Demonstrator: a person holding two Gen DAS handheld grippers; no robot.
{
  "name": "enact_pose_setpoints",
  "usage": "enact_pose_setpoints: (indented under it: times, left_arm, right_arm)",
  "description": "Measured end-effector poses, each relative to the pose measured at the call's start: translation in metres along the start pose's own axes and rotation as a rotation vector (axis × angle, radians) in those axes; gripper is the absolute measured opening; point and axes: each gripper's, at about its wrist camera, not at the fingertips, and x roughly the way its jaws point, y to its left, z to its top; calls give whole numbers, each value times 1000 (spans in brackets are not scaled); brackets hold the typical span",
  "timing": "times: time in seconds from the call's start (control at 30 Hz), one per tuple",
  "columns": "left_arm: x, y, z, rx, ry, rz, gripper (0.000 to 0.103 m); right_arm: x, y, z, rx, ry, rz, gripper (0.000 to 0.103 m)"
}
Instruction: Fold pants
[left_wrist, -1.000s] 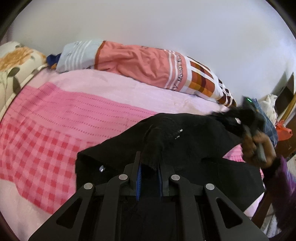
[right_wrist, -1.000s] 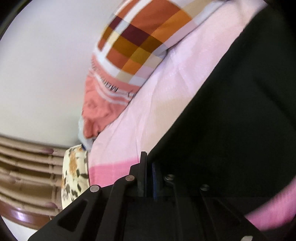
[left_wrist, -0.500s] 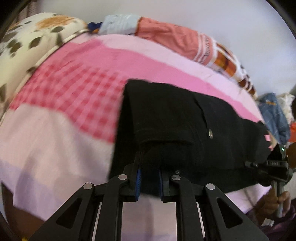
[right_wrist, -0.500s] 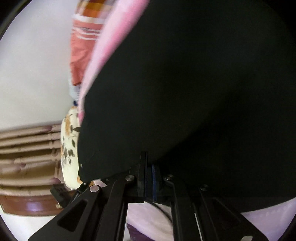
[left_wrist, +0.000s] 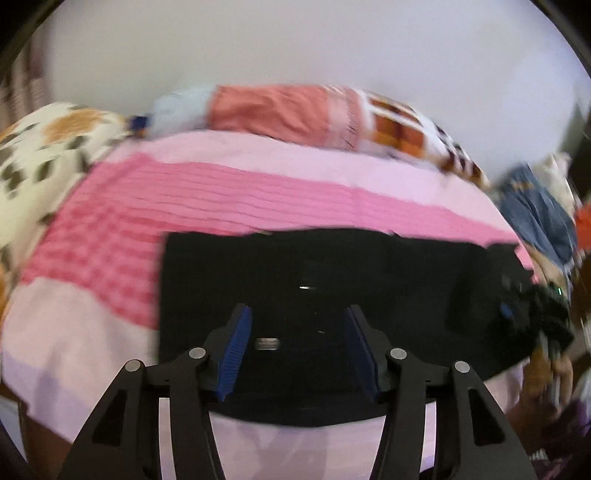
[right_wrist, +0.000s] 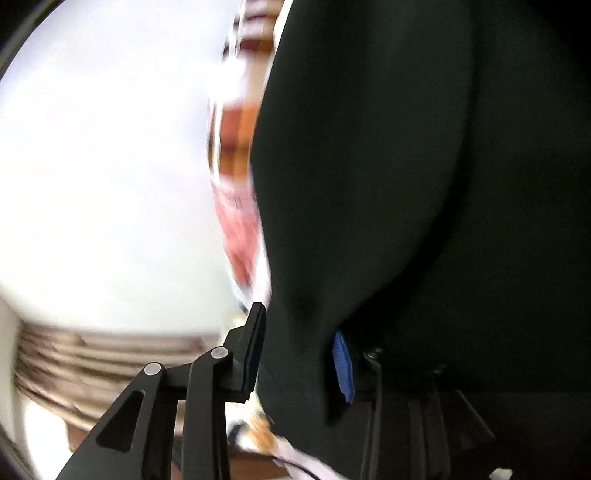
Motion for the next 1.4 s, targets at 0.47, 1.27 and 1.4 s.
enact_pose_setpoints:
  times: [0.47,1.27,1.4]
  left_arm:
    - [65,-33,-11,56,152,0,54]
    - [61,-26,-32,116,181,46,67]
    - [58,-22,-33,107,177,48,67]
  right_arm:
    - [-86,26,92,-54,-244,-143,6]
    - [-218,-47,39,116,-289,-226,4]
    - [-225,-33,40,73,-279,-286,4]
